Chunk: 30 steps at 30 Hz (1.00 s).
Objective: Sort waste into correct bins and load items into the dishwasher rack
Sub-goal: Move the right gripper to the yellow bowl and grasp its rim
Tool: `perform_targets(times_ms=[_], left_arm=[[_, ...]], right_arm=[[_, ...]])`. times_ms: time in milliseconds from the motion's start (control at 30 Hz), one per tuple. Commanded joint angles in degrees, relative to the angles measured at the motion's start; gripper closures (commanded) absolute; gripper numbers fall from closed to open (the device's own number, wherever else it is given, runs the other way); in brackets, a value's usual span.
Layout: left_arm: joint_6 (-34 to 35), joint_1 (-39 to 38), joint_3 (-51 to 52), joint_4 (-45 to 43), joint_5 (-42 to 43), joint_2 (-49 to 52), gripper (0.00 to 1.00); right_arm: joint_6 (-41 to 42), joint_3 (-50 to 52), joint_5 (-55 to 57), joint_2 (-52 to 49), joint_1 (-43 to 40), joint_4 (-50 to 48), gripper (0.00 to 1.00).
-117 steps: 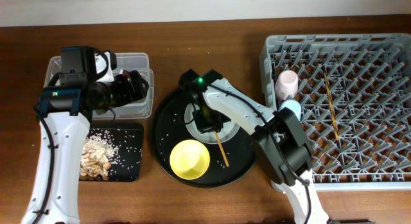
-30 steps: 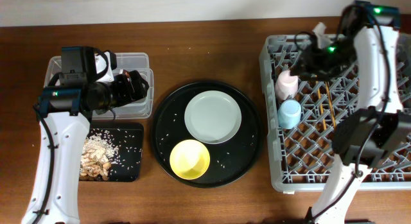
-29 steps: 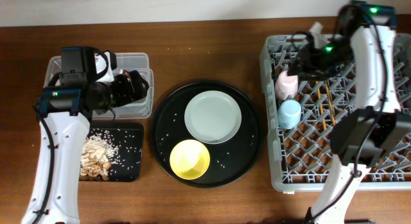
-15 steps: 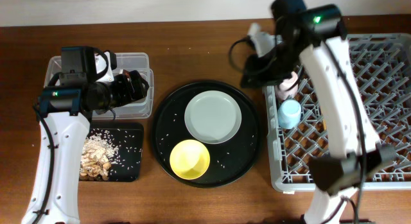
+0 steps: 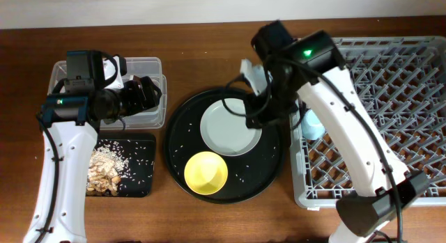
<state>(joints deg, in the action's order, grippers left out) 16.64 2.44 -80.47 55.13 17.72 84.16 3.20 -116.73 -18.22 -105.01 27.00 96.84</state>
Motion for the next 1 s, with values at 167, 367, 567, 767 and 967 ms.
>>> perform_targets(times_ms=[167,367,567,767,967], left_arm=[[-0.48,0.20,0.28,0.07,-0.17,0.35,0.01],[-0.48,0.20,0.28,0.07,-0.17,0.35,0.01],[-0.46,0.20,0.28,0.07,-0.15,0.35,0.01],[-0.46,0.20,0.28,0.07,-0.15,0.35,0.01],[-0.46,0.20,0.28,0.07,-0.15,0.35,0.01]], right_arm=[[0.52,11.39,2.43,18.36,0.37,-1.22,0.71],[0.98,18.14,2.40,25.53,0.37,-8.48,0.62],[1.81,31.98,-0.35,22.95,0.39,-23.12,0.47],[1.81,43.34,-2.73,17.90,1.25,-37.77,0.47],[2.93,46.27,-2.75,7.87,6.08,-47.69,0.51]])
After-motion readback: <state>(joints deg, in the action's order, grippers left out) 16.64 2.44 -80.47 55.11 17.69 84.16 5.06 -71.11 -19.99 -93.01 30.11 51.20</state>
